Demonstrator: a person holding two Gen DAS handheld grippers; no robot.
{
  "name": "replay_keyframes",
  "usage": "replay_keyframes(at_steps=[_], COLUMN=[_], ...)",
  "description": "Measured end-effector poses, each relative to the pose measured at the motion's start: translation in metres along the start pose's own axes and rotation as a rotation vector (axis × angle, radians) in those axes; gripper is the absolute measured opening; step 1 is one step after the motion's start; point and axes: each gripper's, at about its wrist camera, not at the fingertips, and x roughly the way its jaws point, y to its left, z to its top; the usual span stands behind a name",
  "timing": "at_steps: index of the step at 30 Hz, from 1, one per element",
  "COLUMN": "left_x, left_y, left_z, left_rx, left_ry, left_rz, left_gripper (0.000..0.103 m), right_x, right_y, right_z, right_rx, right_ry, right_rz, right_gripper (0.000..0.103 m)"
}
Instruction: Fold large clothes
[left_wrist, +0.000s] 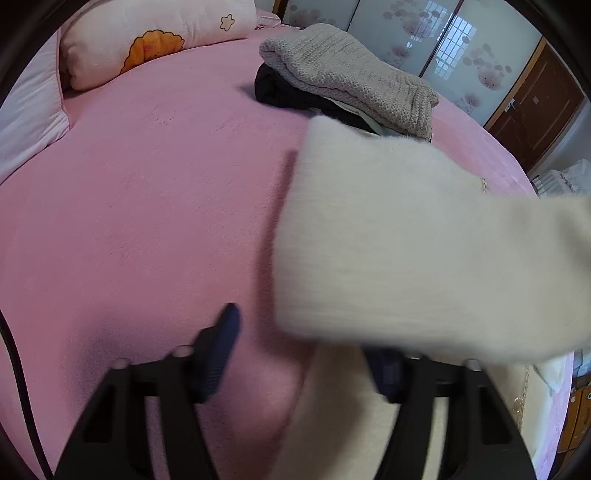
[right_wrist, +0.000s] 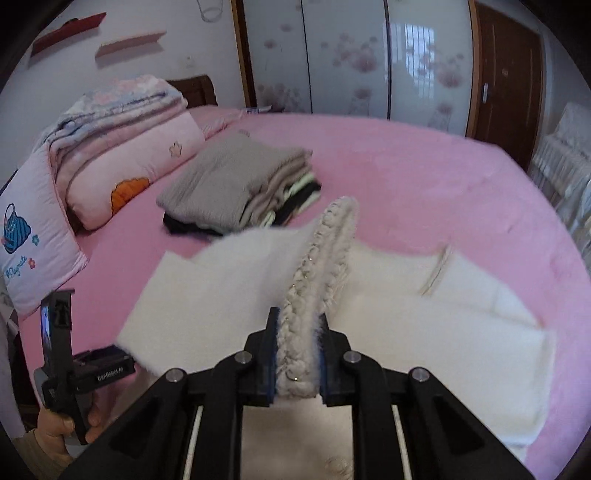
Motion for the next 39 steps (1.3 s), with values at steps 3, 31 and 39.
replay_keyframes(at_steps=[3, 31, 39], left_x=[0.005, -0.088, -0.085], left_y=[-0.005, -0.055, -0.094], left_z=[0.005, 0.068, 0.116], left_rx=[-0.013, 0.236, 0.298], left_ry=[0.021, -0.032, -0.066], left_rz=[-0.026, -0.067, -0.001], left_gripper=[0.030, 0.079, 0.080], right_x=[-0.017, -0.031, -0.044], right_y=[-0.019, -0.164, -0.156], right_z=[0.027, -0.014, 0.035], right_rx=[-0.008, 0.348, 0.286], right_ry=[-0.086, 0.045, -0.037], right_rz=[-0.075, -0.119, -0.153], right_gripper=[0.015, 0.046, 0.046])
